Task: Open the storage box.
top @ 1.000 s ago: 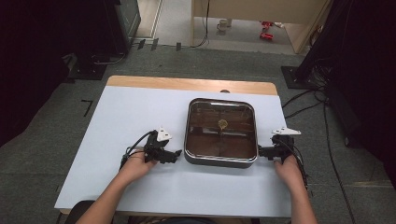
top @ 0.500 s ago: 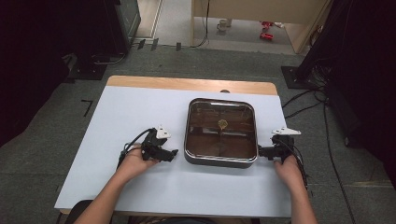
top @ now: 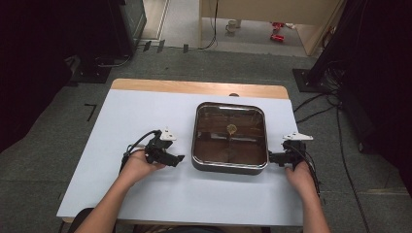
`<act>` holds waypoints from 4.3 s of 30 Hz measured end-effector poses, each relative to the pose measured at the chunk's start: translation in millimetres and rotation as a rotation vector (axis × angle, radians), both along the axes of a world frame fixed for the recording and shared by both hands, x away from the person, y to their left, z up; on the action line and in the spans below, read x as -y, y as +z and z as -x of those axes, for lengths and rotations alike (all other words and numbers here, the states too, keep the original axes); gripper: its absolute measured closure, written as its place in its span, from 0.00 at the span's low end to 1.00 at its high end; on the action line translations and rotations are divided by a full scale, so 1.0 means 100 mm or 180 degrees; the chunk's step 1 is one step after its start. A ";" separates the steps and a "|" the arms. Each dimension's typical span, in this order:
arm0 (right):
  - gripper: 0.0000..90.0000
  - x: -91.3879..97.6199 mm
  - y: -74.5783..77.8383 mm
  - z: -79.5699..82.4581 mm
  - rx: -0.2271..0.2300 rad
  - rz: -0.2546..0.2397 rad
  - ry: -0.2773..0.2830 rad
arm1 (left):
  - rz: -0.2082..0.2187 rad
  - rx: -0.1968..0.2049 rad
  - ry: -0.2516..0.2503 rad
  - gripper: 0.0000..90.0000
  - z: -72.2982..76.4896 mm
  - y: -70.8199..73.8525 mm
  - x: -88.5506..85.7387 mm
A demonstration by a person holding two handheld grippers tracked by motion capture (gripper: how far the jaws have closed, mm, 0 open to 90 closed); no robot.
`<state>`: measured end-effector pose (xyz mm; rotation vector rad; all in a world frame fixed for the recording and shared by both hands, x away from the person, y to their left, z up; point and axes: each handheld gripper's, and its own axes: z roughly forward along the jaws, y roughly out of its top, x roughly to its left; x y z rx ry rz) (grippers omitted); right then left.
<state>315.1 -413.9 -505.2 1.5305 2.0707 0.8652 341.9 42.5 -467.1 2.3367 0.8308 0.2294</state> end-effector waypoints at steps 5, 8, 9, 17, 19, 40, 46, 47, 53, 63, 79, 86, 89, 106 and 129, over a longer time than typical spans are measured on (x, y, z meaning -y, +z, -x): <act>0.00 0.00 0.00 0.00 0.0003 0.0003 0.0004 | 0.0046 -0.0079 -0.0042 0.28 -0.02 0.07 0.02; 0.00 0.00 0.00 0.00 0.0004 0.0004 0.0004 | 0.0071 -0.0137 -0.0093 0.33 -0.04 0.16 0.01; 0.00 0.00 0.00 0.00 0.0004 0.0004 0.0004 | 0.0071 -0.0137 -0.0093 0.33 -0.04 0.16 0.01; 0.00 0.00 0.00 0.00 0.0007 0.0010 0.0002 | 0.0215 -0.0323 -0.0063 0.31 -0.15 0.34 -0.05; 0.00 0.00 0.00 0.00 0.0007 0.0010 0.0001 | 0.0214 -0.0273 -0.0079 0.31 -0.15 0.40 -0.05; 0.00 0.00 0.00 0.00 0.0011 0.0013 0.0002 | 0.0766 -0.0216 -0.0134 0.43 -0.18 0.78 0.04; 0.00 0.00 0.00 0.00 0.0013 0.0013 0.0001 | 0.0578 -0.0107 -0.0269 0.43 -0.19 0.78 0.26; 0.00 0.00 0.00 0.00 0.0013 0.0014 0.0001 | 0.0570 -0.0091 -0.0293 0.42 -0.19 0.78 0.30; 0.00 0.00 0.00 0.01 0.0013 0.0014 0.0002 | 0.0549 -0.0090 -0.0408 0.42 -0.22 0.78 0.52; 0.00 0.00 0.00 0.01 0.0021 0.0022 0.0007 | 0.0503 -0.0023 -0.0571 0.42 -0.29 0.76 0.89; 0.00 -0.01 0.00 0.01 0.0019 0.0017 0.0002 | 0.0452 0.0056 -0.0718 0.45 -0.49 0.50 1.44; 0.00 0.00 0.00 0.01 0.0022 0.0023 0.0006 | 0.0523 0.0076 -0.0744 0.49 -0.53 0.40 1.54; 0.00 0.00 0.00 0.01 0.0023 0.0020 0.0005 | 0.0581 0.0084 -0.0717 0.53 -0.54 0.38 1.55; 0.00 -0.01 0.00 0.01 0.0012 0.0013 -0.0002 | 0.0545 0.0078 -0.0679 0.65 -0.46 0.54 1.55; 0.00 0.00 0.00 0.00 0.0009 0.0005 -0.0009 | 0.0734 0.0197 -0.0621 0.65 -0.24 1.01 1.09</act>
